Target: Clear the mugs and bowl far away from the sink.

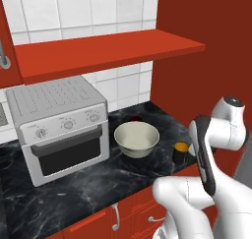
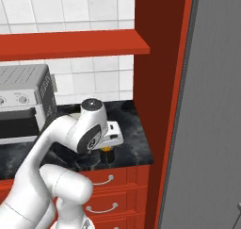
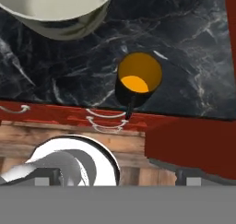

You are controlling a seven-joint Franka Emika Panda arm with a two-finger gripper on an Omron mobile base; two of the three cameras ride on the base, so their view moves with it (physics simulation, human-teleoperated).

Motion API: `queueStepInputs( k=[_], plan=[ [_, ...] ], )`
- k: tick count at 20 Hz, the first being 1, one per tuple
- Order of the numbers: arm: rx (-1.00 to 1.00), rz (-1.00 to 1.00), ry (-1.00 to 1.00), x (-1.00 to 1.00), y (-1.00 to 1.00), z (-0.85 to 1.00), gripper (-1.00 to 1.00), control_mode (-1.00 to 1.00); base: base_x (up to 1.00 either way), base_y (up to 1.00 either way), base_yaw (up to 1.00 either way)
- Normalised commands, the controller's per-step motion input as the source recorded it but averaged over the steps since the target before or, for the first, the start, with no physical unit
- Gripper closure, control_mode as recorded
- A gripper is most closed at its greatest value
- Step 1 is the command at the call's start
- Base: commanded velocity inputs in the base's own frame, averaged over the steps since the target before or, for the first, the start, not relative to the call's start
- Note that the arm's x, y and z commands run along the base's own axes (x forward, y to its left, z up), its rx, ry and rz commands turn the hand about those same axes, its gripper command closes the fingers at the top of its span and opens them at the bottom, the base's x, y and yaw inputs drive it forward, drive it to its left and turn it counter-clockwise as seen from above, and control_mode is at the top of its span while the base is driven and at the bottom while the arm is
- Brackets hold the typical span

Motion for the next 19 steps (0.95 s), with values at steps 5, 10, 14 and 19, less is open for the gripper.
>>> queueStepInputs(
  k=[5, 10, 14, 19],
  plan=[
    [0.0, -0.14, -0.08, -0.62, 0.29, 0.97, -1.0, -1.0, 0.0, 0.0, 0.0],
    [0.0, -0.17, -0.06, -0.6, 0.08, 1.0, -1.0, -1.0, 0.0, 0.0, 0.0],
    [0.0, -0.15, -0.06, -0.62, 0.0, 1.0, -1.0, -1.0, 0.0, 0.0, 0.0],
    [0.0, -0.13, -0.07, -0.67, 0.0, 1.0, -1.0, -1.0, 0.0, 0.0, 0.0]
  ],
)
